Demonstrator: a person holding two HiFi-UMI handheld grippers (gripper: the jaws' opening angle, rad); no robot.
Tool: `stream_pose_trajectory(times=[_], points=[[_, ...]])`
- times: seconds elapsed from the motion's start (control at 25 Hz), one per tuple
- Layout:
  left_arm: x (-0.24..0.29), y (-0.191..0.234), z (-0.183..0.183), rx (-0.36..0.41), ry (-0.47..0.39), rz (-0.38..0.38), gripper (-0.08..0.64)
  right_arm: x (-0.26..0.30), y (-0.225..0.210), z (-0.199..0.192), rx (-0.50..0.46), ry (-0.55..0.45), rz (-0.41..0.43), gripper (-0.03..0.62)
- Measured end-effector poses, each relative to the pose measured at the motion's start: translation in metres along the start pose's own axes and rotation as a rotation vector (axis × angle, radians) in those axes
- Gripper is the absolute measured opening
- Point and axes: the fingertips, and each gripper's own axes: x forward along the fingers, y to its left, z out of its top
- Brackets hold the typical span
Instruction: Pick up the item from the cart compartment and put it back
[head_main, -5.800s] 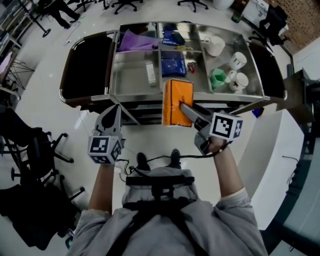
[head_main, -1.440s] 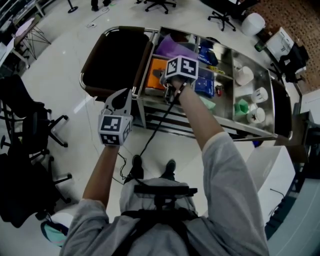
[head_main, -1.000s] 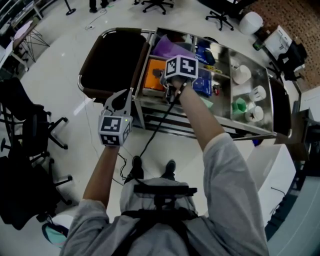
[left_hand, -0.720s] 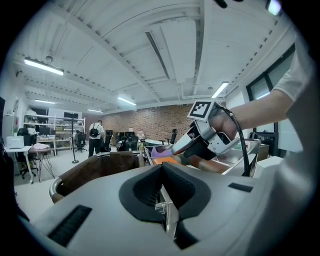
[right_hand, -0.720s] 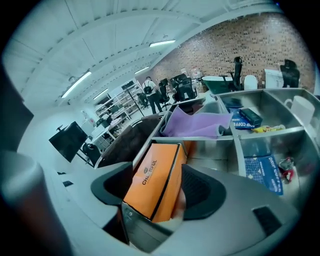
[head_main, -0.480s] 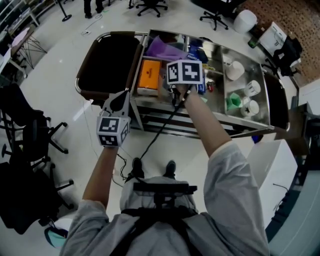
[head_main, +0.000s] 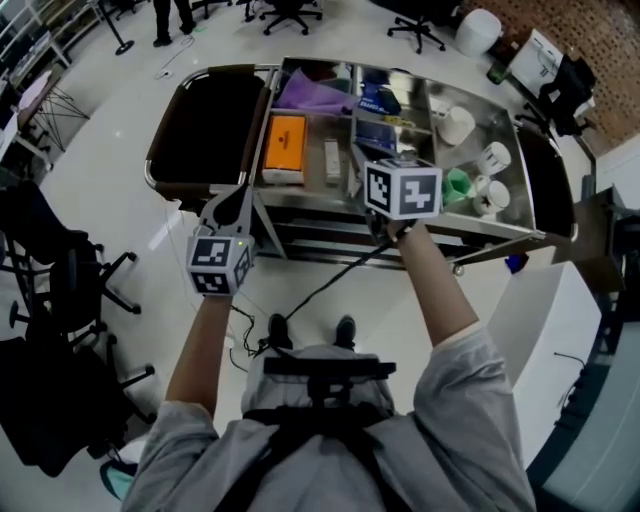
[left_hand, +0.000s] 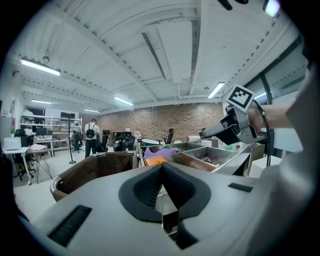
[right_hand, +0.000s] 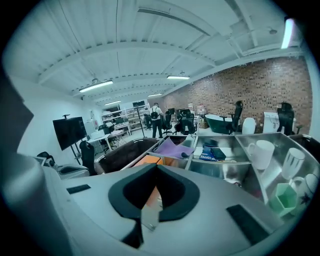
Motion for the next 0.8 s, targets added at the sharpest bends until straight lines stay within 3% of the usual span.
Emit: stream_pose_trajectory(times=[0.28,0.6,0.8], points=[[-0.011,-0.006,-0.009,-0.004,0.023,-0.002,0.005,-0.053,-0.033,-0.030,-0.033,-0.069,-0.062,0.009],[-0.027,-0.009,-0.021,-0.023,0.047,-0.004,0.005,-0.109,-0.061,-0.073,0.092,-0.116,-0.118,0.009],[-0.030,-0.010,-0.024,-0.032,0.051,-0.006,0.006,-0.118,-0.061,-0.083,0.040,-0.102,-0.146,0.008]])
